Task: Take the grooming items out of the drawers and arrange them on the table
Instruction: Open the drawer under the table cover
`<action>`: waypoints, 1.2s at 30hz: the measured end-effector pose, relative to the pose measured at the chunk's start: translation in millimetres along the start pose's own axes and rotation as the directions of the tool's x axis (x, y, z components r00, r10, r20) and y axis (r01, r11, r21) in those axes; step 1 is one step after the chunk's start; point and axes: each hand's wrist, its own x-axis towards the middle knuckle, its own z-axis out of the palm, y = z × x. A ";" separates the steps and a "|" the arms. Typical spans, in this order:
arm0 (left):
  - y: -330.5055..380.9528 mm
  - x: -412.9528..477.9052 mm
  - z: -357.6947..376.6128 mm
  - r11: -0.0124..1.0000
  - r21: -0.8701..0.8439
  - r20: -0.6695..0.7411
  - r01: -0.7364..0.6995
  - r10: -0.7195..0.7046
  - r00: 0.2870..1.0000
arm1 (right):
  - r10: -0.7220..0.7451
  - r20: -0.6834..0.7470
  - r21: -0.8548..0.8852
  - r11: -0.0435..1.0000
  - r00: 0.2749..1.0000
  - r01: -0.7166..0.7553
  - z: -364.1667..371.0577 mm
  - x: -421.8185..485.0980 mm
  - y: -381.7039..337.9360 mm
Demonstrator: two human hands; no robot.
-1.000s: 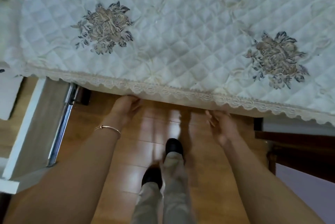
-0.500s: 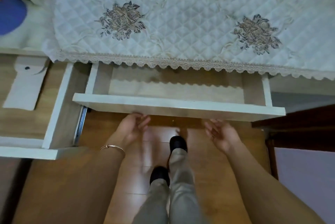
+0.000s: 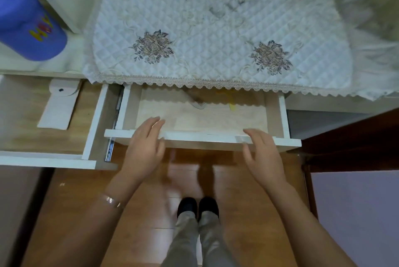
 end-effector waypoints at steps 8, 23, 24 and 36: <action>-0.4 8.1 14.0 0.991 0.032 0.236 0.132 -0.136 0.962 | 0.104 0.218 -0.121 0.990 0.970 -0.079 4.9 13.7 13.4; -6.3 -81.9 18.7 0.986 -0.058 0.276 0.159 -0.137 0.951 | 0.165 0.271 -0.101 0.985 0.948 -0.143 9.8 -78.3 10.8; -6.5 -85.2 19.2 0.986 -0.060 0.273 0.156 -0.134 0.953 | 0.166 0.268 -0.104 0.984 0.949 -0.143 9.9 -81.8 10.5; -5.0 -113.9 14.2 0.984 -0.119 0.231 0.136 -0.106 0.967 | 0.197 0.278 -0.033 0.980 0.940 -0.195 13.8 -116.0 10.9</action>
